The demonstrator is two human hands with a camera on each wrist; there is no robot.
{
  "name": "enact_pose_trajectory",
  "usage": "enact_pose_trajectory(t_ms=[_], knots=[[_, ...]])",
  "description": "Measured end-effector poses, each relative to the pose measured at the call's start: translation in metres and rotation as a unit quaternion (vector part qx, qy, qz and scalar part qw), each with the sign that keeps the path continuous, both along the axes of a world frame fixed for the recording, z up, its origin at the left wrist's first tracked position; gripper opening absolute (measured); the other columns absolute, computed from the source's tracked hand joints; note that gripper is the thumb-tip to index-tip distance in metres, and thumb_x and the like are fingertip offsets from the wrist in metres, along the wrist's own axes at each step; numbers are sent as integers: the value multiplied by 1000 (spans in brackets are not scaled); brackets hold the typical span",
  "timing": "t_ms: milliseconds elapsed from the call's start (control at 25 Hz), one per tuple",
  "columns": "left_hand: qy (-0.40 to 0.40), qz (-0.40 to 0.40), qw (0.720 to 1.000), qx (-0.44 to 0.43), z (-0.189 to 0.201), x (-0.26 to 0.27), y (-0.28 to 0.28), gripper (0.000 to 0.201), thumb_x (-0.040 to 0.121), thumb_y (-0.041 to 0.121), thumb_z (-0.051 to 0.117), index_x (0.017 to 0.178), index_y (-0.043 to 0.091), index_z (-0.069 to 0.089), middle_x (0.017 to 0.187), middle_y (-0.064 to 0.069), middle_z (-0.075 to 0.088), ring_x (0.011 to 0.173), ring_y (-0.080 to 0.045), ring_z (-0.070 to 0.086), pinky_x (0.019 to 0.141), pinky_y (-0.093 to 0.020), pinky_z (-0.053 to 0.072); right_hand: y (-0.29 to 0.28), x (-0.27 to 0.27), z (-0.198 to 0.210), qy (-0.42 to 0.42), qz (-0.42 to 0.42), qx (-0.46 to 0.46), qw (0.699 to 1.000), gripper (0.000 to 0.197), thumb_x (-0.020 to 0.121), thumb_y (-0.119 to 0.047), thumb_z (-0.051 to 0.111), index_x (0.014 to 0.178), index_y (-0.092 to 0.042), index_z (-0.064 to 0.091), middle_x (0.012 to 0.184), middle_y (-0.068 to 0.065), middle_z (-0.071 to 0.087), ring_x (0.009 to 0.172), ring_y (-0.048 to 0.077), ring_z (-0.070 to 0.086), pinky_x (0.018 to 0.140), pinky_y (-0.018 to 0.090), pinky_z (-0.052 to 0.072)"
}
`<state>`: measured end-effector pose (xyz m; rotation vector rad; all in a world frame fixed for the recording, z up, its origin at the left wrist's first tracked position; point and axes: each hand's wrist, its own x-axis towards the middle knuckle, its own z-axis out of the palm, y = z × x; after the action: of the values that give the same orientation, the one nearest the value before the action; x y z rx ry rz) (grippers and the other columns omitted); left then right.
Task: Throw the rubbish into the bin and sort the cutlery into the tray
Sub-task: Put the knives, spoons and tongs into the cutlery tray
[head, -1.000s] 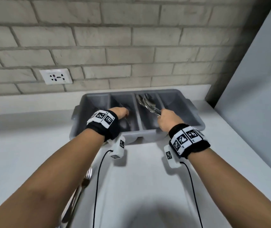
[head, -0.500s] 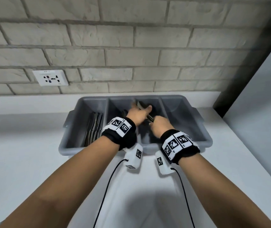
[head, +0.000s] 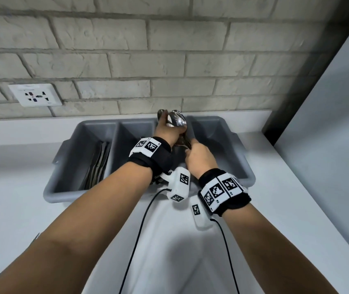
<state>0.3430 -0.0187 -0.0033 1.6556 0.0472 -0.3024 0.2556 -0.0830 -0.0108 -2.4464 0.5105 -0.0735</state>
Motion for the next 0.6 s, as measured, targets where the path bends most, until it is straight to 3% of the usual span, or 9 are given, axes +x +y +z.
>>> enact_pose_trajectory(t_ms=[120, 200, 280, 320, 400, 480, 520, 600], knots=[[-31, -5, 999, -35, 3, 8, -8, 88, 79, -5, 65, 149, 23, 20, 144, -6, 43, 121, -28, 54, 93, -34, 51, -11, 1, 1, -25, 33, 103, 994, 37, 93, -10, 45, 130, -7, 46, 119, 18, 62, 109, 33, 58, 90, 34, 46], [-32, 2, 998, -51, 9, 12, -10, 89, 80, -5, 63, 149, 26, 17, 138, -6, 46, 117, -29, 56, 98, -42, 50, -23, 0, 0, 9, 50, 165, 985, 31, 92, -11, 48, 123, -10, 47, 94, 10, 62, 78, 26, 63, 64, 30, 52], [-30, 20, 998, -52, 11, 20, -10, 98, 79, 2, 66, 151, 26, 4, 131, -8, 49, 111, -29, 59, 98, -48, 49, -31, -3, -2, 82, 50, 248, 964, 14, 94, -15, 46, 109, -13, 46, 76, 5, 56, 45, 15, 56, 35, 21, 43], [-17, 19, 999, -34, 10, 23, -9, 103, 78, 9, 69, 151, 25, -2, 129, -9, 50, 111, -28, 59, 97, -47, 50, -32, -4, -4, 96, 46, 269, 957, 9, 96, -17, 44, 104, -14, 44, 74, 5, 55, 37, 10, 53, 31, 18, 39], [2, 16, 1000, -17, -4, 37, -11, 105, 67, 30, 74, 150, 26, 9, 130, -10, 54, 109, -30, 62, 94, -48, 52, -27, -2, -8, 68, 39, 230, 970, 7, 96, -20, 44, 99, -14, 46, 73, 5, 55, 40, 10, 53, 35, 21, 39], [39, 9, 999, 12, -21, 45, -14, 90, 56, 45, 69, 136, 23, 34, 122, -16, 62, 100, -37, 67, 86, -54, 55, -20, 0, -14, 32, 35, 164, 985, 17, 96, -22, 45, 105, -10, 53, 80, 6, 57, 65, 19, 56, 52, 25, 41], [69, -7, 998, 12, -24, 44, -13, 73, 65, 41, 66, 129, 16, 42, 114, -17, 65, 93, -36, 69, 81, -52, 57, -17, 1, -15, 28, 28, 149, 988, 23, 96, -22, 44, 109, -6, 54, 87, 9, 59, 76, 23, 56, 58, 25, 41], [110, -53, 993, 9, -18, 31, -9, 18, 88, 14, 52, 102, 3, 54, 87, -14, 62, 75, -25, 63, 66, -39, 56, -14, 8, -18, 63, 24, 133, 989, 28, 96, -23, 43, 107, -1, 56, 93, 14, 58, 85, 26, 56, 64, 26, 41]])
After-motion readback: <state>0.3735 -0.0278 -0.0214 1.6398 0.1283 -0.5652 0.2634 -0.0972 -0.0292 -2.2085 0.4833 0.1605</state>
